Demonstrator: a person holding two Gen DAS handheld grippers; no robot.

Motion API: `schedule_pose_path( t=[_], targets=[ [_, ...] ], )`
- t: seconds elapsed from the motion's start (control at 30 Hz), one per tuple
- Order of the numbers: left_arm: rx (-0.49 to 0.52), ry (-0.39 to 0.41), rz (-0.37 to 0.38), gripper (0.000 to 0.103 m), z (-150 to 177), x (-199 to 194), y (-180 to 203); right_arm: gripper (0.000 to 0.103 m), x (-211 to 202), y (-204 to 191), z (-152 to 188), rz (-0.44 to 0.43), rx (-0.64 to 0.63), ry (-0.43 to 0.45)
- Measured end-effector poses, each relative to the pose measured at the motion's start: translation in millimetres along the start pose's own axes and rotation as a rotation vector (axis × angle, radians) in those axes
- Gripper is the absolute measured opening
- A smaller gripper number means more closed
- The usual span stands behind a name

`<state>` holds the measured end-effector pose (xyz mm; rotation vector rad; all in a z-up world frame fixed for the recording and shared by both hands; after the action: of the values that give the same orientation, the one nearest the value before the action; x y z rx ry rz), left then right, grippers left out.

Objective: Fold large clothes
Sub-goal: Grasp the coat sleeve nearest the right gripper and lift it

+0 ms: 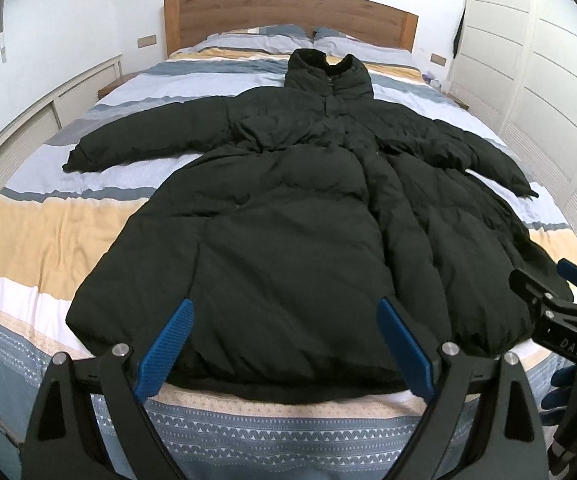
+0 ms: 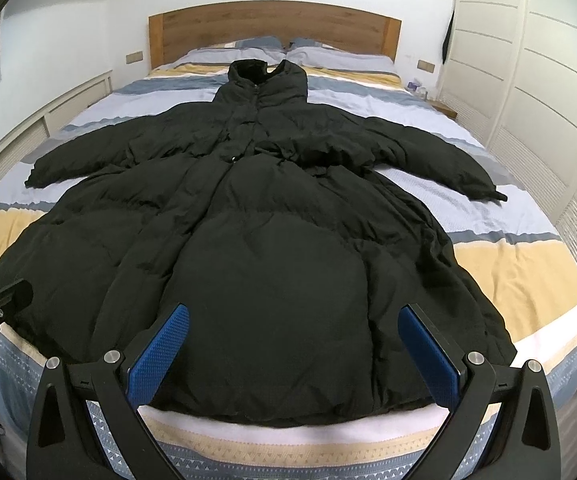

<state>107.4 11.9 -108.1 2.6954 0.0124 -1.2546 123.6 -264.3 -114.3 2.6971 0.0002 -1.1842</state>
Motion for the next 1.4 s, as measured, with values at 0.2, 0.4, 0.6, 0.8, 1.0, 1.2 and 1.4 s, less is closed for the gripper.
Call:
schedule_pose_path(
  t=[0.2, 0.4, 0.6, 0.8, 1.0, 1.2, 1.4],
  targets=[
    [-0.023, 0.026, -0.016, 0.093, -26.3, 0.1, -7.3, 0.102, 15.2, 28.0, -16.2, -0.025, 0.028, -0.017],
    [-0.042, 0.062, -0.053, 0.093, -59.3, 11.6, -13.2, 0.102, 38.1, 91.4, -43.4, 0.021, 0.096, -0.038],
    [-0.040, 0.041, -0.065, 0.093, -87.8, 45.2, -11.8, 0.102, 86.0, 164.5, -64.7, 0.016, 0.233, -0.079],
    [-0.017, 0.072, -0.076, 0.093, -132.7, 91.3, 0.9, 0.102, 153.3, 244.0, -87.1, 0.008, 0.405, -0.102],
    [-0.023, 0.065, -0.088, 0.093, -168.6, 145.9, 14.4, 0.102, 236.5, 315.3, -91.7, -0.021, 0.614, -0.116],
    [-0.020, 0.008, -0.133, 0.093, -179.6, 171.1, 19.7, 0.102, 288.6, 371.9, -82.4, -0.058, 0.791, -0.114],
    [-0.036, -0.063, -0.173, 0.093, -182.4, 178.8, 23.4, 0.103, 309.9, 406.1, -79.7, -0.149, 0.984, -0.073]
  ],
)
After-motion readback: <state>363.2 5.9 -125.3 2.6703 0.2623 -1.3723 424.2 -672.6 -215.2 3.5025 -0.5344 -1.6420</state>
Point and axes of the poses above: each gripper's, at about its wrist camera, not at the fingertips, and x roughly the way its jaws point, y to its right, z to its underside, the point moved 10 cm from there along x, roughly the way its jaws point, and after that the axes turned 8 degrees about -x, right-handed, at the moved point
